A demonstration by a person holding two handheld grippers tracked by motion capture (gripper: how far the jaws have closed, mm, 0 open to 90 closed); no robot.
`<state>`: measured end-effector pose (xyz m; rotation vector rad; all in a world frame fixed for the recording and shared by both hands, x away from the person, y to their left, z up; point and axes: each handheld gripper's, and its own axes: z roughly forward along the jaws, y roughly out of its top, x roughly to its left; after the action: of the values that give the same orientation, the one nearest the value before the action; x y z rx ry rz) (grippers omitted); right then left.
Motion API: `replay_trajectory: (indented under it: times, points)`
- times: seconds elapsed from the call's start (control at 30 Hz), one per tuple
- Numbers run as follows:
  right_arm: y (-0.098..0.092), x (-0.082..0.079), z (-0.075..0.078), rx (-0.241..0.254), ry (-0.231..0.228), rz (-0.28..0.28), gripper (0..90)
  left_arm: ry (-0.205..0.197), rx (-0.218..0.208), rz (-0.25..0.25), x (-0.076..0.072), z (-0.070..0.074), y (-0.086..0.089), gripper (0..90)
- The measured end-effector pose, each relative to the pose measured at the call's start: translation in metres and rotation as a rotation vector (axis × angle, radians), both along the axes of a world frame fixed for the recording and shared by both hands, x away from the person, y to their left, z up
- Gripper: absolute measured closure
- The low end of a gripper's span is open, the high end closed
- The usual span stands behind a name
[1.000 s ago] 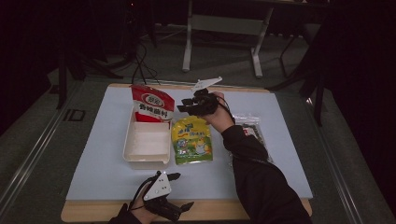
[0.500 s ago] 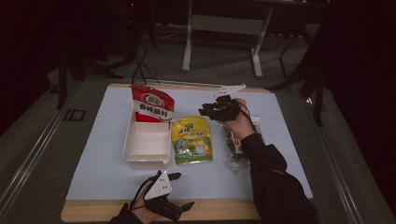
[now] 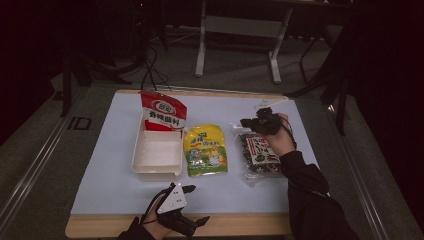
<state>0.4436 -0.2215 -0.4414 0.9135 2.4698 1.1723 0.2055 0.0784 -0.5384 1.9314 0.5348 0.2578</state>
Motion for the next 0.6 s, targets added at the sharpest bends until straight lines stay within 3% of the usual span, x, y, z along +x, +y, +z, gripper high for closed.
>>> replay_trajectory:
  times: [0.03, 0.4, 0.6]
  points:
    - [-0.012, -0.001, -0.003, -0.002, 0.006, -0.027, 89.7, 0.0, 0.0, 0.001, 0.0, 0.0, 0.0, 2.2]
    - [-0.065, 0.0, -0.022, -0.018, 0.03, -0.137, 90.0, 0.004, 0.006, -0.001, 0.001, -0.001, -0.001, 2.1]
    - [-0.089, 0.005, -0.04, -0.066, 0.06, -0.216, 90.0, 0.007, 0.011, 0.002, 0.002, -0.002, -0.001, 2.2]
